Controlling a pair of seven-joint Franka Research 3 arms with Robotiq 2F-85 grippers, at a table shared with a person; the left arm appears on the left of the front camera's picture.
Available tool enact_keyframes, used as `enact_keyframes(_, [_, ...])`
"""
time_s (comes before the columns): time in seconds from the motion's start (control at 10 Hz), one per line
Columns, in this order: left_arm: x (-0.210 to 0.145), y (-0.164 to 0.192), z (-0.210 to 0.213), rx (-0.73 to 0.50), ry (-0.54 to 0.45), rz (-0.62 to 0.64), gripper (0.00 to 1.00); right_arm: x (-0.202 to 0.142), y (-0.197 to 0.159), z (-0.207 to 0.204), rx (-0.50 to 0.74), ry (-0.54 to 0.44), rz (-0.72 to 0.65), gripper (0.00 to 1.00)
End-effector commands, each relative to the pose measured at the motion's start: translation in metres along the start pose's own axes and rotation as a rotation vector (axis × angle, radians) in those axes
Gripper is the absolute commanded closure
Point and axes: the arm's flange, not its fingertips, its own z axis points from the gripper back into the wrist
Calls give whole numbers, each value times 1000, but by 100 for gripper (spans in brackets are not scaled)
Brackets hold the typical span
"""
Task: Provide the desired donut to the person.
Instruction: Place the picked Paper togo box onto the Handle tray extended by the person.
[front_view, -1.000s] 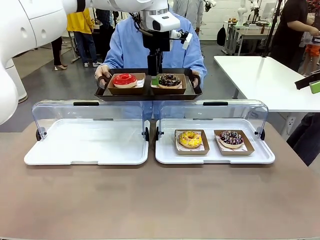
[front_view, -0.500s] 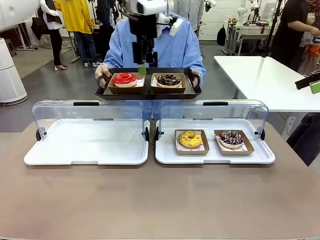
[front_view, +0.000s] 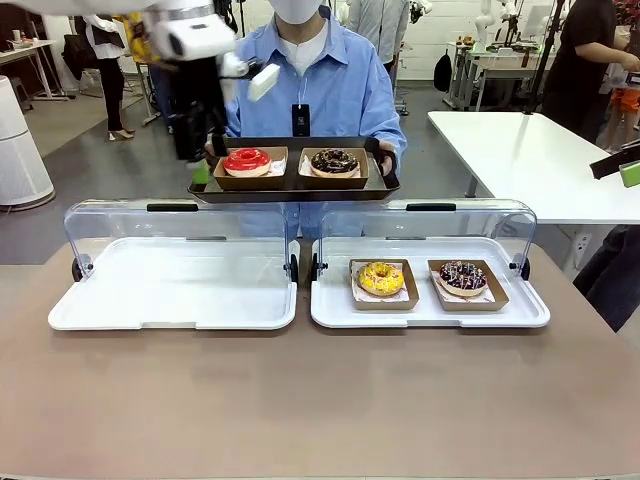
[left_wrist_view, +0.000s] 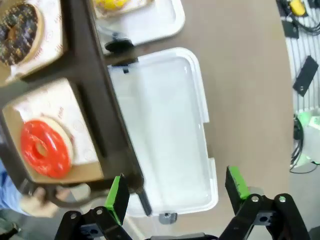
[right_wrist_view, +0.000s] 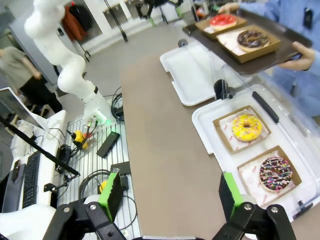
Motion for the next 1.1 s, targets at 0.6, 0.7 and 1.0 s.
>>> enact_keyframes(0.6, [-81, -37, -8, -10, 19, 114, 0, 1, 0, -2, 10, -15, 14, 0])
enact_keyframes(0.7, [-88, -36, -14, -31, 27, 115, 0, 1, 0, -2, 10, -15, 14, 0])
enact_keyframes(1.0, [-97, -31, -11, 1, 40, 142, 0, 1, 0, -2, 10, -15, 14, 0])
